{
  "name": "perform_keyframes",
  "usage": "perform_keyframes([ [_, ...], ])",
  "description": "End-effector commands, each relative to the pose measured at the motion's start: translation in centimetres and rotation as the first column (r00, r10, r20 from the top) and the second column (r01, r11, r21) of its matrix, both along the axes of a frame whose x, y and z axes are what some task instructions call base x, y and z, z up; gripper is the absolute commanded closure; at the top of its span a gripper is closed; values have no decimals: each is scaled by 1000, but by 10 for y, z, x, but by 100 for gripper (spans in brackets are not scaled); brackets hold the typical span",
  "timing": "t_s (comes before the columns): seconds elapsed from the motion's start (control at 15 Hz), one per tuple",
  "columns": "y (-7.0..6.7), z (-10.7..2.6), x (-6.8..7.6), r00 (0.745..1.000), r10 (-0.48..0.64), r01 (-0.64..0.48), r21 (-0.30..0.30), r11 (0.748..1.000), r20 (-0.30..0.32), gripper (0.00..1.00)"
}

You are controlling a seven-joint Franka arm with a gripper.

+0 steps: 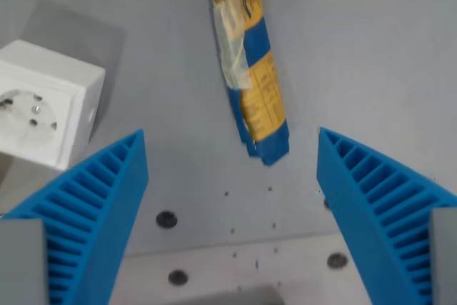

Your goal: Pick up the blue bag

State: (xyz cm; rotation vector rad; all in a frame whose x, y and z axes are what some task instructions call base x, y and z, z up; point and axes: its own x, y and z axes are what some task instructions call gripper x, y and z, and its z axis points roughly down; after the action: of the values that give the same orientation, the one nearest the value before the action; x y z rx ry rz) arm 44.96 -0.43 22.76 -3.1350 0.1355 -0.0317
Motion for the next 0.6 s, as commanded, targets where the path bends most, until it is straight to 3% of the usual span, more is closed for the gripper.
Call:
perform_keyframes([
  [0.07, -9, -15, 19, 985, 174, -174, -9, 985, 10, 0],
  [0.33, -14, -35, 32, 982, 188, -188, -9, 982, 5, 0],
  [0.6, -17, -55, 33, 984, 178, -177, -16, 984, 20, 0],
])
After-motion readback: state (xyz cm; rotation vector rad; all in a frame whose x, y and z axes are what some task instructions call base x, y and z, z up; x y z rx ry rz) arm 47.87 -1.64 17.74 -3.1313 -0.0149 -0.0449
